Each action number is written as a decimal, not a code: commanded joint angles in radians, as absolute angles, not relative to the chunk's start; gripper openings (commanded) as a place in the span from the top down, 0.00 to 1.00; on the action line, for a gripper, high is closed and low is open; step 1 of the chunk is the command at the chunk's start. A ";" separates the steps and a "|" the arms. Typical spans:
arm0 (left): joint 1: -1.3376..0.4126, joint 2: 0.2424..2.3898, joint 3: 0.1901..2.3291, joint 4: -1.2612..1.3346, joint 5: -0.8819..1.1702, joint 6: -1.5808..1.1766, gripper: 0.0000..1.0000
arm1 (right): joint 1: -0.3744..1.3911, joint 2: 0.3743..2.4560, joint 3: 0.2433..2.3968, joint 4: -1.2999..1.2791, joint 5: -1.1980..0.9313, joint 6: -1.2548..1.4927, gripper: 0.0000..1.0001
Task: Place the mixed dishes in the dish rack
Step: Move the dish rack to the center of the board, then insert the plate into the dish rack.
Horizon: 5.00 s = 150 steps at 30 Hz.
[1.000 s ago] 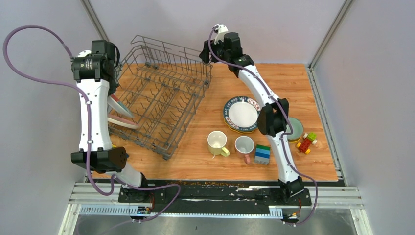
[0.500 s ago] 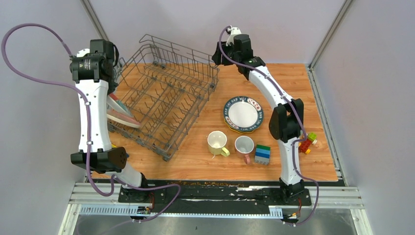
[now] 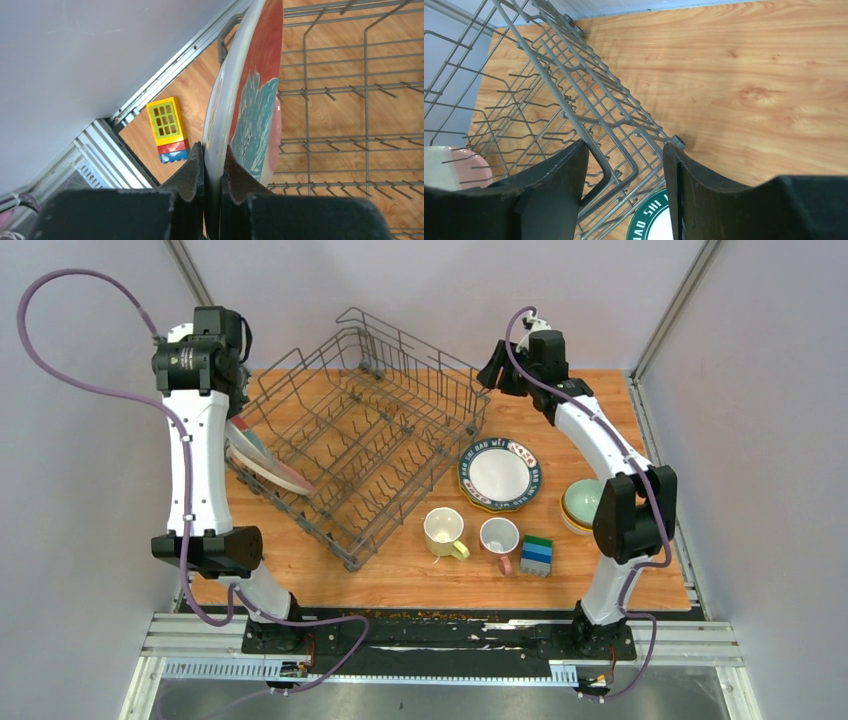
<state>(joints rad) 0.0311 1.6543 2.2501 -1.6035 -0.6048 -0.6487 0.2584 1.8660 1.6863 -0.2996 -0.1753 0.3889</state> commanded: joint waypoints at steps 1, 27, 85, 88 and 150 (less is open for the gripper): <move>-0.066 1.702 2.371 -1.617 -0.697 -0.687 1.00 | 0.266 1.791 1.588 -0.340 -0.091 0.391 0.43; -0.167 1.793 2.249 -1.665 -0.738 -0.913 1.00 | 0.281 1.614 1.531 -0.290 -0.275 0.318 0.22; -0.126 1.702 1.861 -1.435 -0.697 -0.822 0.53 | 0.280 1.474 1.526 -0.346 -0.409 0.359 0.19; -0.127 1.697 1.859 -1.429 -0.694 -0.802 0.51 | 0.280 1.454 1.511 -0.346 -0.403 0.371 0.19; -0.921 1.352 1.469 -0.667 -0.340 -0.344 0.00 | 0.146 1.331 0.787 -0.299 -0.019 0.638 0.40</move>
